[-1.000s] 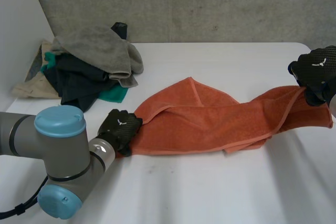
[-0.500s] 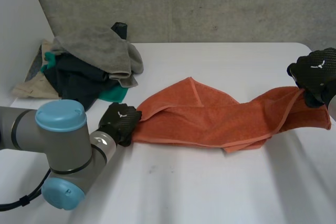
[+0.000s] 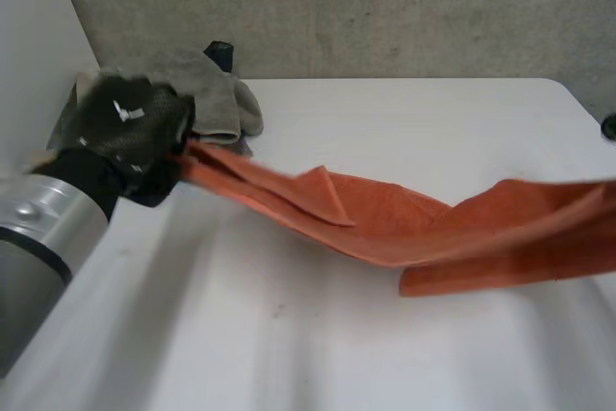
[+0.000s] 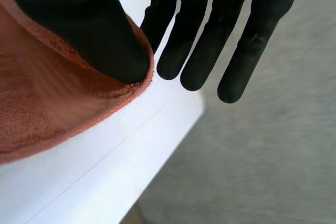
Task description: Fold the laundry.
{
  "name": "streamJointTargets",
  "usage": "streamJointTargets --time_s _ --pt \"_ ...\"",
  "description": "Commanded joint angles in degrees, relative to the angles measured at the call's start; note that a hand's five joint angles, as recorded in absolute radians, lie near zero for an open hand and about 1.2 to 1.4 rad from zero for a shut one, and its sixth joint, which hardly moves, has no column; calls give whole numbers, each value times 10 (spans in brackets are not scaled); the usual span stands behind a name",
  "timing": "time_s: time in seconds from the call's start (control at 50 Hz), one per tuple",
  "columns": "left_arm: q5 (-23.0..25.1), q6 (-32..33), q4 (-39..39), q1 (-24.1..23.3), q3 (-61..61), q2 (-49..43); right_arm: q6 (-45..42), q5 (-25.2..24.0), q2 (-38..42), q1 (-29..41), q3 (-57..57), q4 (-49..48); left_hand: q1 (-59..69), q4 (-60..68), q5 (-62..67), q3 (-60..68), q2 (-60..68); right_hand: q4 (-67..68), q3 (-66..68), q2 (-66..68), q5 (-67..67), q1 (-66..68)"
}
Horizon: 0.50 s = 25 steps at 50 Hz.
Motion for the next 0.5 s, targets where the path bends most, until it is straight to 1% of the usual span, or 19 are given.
streamJointTargets --time_s 0.02,0.06,0.08,0.1,0.12,0.14,0.2,0.22,0.24,0.26,0.28,0.3,0.32,0.34,0.36,0.4,0.42,0.5 --pt "-45 10 -4 6 64 -198 -5 10 150 -1 -2 -33 148 113 144 116 113 110 112 121 131 154" --pt "-56 21 -7 8 104 -247 4 20 195 -1 -22 -79 148 113 144 116 113 110 112 121 131 154" --pt "-65 35 -7 8 153 -293 8 26 210 0 -32 -99 148 113 144 116 113 110 112 121 131 154" --pt "-68 45 -7 6 182 -313 13 33 224 1 -44 -120 148 113 144 116 113 110 112 121 131 154" --pt "-72 54 -6 3 211 -333 29 55 252 13 -80 -170 148 113 144 116 113 110 112 121 131 154" --pt "-77 72 -2 1 271 -365 33 61 259 17 -91 -184 148 113 144 116 113 110 112 121 131 154" --pt "-81 94 10 1 380 -399 55 97 283 52 -171 -273 148 113 144 116 113 110 112 121 131 154" --pt "-81 107 31 -1 455 -416 60 104 283 59 -191 -296 148 113 144 116 113 110 112 121 131 154" --pt "-82 110 47 -1 494 -425 65 107 284 65 -208 -322 148 113 144 116 113 110 112 121 131 154" --pt "-82 113 65 -1 530 -431 72 109 283 76 -236 -379 148 113 144 116 113 110 112 121 131 154" --pt "-83 113 85 -1 563 -437 74 109 282 80 -249 -407 148 113 144 116 113 110 112 121 131 154" --pt "-84 114 129 -1 620 -441 77 108 281 83 -257 -439 148 113 144 116 113 110 112 121 131 154" --pt "-86 113 150 -1 644 -442 79 107 278 86 -261 -470 148 113 144 116 113 110 112 121 131 154" --pt "-86 113 170 -1 663 -442 81 105 270 90 -264 -531 148 113 144 116 113 110 112 121 131 154" --pt "-86 113 203 0 684 -441 80 105 263 92 -264 -555 148 113 144 116 113 110 112 121 131 154" --pt "-86 112 228 0 689 -438 82 100 253 92 -263 -596 148 113 144 116 113 110 112 121 131 154" --pt "-86 111 237 0 689 -438 82 92 249 93 -262 -608 148 113 144 116 113 110 112 121 131 154" --pt "-90 109 238 -3 675 -432 84 85 250 94 -255 -593 148 113 144 116 113 110 112 121 131 154"
